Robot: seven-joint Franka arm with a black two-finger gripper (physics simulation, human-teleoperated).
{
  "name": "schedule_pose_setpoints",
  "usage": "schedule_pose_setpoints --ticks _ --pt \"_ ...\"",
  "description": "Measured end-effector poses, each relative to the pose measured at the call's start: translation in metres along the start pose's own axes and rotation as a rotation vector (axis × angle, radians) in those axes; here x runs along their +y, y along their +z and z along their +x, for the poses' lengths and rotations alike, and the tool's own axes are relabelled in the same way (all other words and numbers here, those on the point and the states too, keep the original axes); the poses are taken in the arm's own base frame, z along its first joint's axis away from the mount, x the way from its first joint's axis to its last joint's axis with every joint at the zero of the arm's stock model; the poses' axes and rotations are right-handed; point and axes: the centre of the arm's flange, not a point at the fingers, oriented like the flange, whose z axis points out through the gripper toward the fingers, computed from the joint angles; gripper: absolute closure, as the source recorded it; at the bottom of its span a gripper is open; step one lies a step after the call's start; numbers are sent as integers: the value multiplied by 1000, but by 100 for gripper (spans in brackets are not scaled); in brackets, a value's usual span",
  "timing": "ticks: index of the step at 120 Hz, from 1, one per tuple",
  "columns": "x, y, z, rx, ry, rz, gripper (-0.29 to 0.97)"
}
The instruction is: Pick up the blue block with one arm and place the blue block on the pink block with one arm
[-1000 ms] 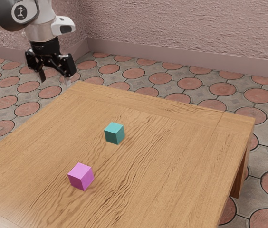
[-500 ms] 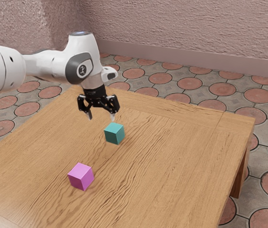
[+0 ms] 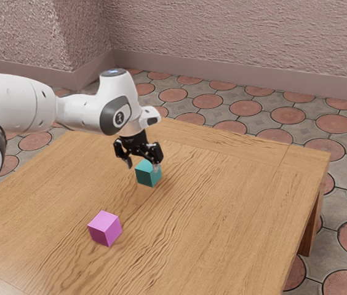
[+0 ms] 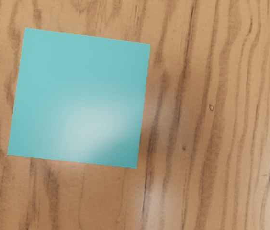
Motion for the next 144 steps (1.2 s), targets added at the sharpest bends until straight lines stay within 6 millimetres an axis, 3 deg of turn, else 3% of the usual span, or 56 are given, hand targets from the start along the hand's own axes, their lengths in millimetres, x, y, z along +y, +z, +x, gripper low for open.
schedule_pose_setpoints --ticks 16,45,80,144 --pt "-5 12 8 10 41 2 0" --pt "-14 14 21 36 92 4 0" --pt "-22 38 27 18 128 7 0" --pt "-20 64 43 13 179 4 0"
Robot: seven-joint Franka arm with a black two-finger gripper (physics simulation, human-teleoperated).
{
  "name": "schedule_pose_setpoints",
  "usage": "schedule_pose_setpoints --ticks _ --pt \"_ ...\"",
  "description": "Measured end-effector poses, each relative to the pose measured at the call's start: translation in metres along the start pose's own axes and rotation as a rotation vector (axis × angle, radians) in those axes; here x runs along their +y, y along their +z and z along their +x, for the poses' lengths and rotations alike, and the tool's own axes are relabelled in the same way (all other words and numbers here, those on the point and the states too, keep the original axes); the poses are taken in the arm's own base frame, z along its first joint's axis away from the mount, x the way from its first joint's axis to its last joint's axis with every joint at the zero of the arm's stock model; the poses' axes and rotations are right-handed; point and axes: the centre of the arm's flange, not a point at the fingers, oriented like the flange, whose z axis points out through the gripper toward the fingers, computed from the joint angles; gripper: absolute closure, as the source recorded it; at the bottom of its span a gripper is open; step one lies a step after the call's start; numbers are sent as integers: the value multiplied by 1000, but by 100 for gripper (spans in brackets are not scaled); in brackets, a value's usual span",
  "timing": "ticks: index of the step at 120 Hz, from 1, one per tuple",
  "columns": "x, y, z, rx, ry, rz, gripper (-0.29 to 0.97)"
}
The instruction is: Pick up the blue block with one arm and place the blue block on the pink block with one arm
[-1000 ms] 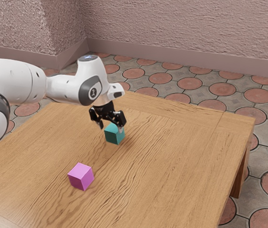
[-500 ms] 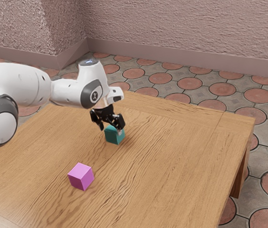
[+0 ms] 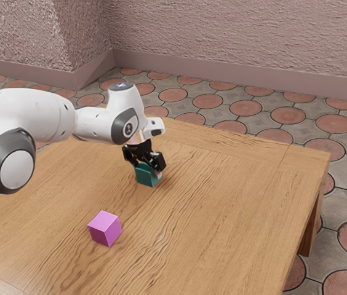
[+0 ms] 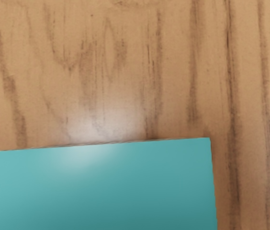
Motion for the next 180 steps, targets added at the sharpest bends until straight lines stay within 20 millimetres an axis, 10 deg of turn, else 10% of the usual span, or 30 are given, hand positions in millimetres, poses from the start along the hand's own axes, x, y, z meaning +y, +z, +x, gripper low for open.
schedule_pose_setpoints --ticks 31,61,79,96,142,160,180 --pt "0 8 -1 -11 9 -2 0" --pt "0 -3 -2 2 -2 -12 36" --pt "3 -89 -114 -32 -41 9 36" --pt "-1 -97 -196 -88 -121 26 36" --pt "-27 -100 -213 -73 -286 89 34" --pt "60 -101 -232 -69 -171 95 33" --pt "45 -97 -234 -73 -256 100 34"
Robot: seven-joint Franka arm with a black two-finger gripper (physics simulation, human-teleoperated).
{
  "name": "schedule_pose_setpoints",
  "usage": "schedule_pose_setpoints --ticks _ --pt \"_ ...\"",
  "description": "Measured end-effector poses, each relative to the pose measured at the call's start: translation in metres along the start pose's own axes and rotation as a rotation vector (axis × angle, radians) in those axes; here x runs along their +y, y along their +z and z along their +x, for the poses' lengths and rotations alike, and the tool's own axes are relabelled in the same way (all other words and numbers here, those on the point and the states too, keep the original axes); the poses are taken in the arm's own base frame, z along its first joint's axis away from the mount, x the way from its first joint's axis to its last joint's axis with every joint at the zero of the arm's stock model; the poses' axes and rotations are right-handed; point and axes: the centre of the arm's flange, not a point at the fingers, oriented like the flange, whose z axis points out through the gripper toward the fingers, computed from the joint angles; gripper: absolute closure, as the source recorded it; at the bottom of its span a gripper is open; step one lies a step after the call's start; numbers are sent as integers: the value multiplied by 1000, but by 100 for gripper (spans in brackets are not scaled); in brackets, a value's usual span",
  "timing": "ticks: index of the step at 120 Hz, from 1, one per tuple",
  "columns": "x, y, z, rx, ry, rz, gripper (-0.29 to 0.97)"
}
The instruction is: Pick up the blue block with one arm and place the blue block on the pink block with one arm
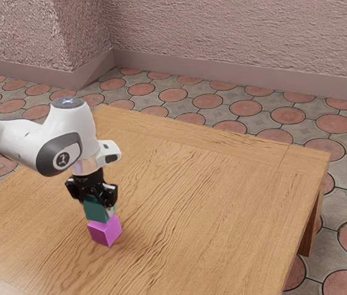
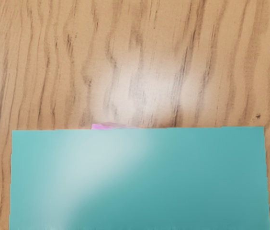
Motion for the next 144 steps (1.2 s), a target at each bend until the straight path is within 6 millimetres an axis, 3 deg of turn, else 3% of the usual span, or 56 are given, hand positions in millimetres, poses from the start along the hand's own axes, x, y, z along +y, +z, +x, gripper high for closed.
schedule_pose_setpoints --ticks 17,39,71,95,110,117,125,144 --pt "10 7 -3 -14 -18 3 35" --pt "6 11 -1 -20 -66 4 34" --pt "6 5 -1 -10 -98 -11 12" --pt "3 -91 -9 183 -102 -48 5" --pt "3 -198 13 365 -59 -109 3" --pt "9 -235 16 388 -28 -127 2" --pt "18 -248 13 367 14 -127 1" --pt "18 -244 5 278 72 -107 1"
